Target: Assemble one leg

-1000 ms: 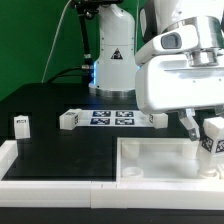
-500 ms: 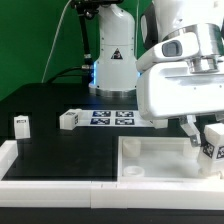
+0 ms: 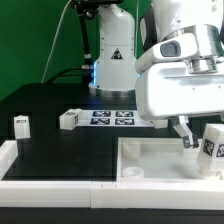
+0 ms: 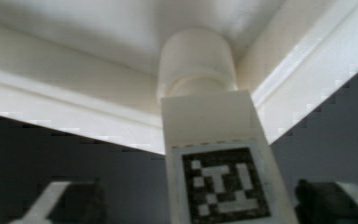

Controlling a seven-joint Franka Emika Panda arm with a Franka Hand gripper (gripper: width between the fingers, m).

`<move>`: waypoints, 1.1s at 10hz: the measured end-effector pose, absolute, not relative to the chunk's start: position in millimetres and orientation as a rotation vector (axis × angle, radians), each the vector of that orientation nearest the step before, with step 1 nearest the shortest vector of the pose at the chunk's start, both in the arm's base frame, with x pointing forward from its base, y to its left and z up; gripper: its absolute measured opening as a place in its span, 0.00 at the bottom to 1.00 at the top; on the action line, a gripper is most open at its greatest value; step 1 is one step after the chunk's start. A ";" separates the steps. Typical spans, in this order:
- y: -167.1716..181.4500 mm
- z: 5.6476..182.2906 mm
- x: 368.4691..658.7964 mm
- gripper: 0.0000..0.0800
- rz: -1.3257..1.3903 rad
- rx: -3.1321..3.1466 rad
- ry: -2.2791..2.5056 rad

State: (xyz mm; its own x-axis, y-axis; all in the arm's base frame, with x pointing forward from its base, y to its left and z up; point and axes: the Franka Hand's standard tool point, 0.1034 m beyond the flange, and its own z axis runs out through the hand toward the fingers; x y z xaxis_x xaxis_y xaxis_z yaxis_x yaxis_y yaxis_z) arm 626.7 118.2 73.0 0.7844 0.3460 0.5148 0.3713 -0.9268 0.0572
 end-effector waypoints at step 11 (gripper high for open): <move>129.2 99.7 629.7 0.81 -0.777 -2.922 -0.626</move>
Offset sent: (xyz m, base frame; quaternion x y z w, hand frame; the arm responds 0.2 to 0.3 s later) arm 0.0000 0.0000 0.0000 0.0000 0.0000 0.0000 1.0000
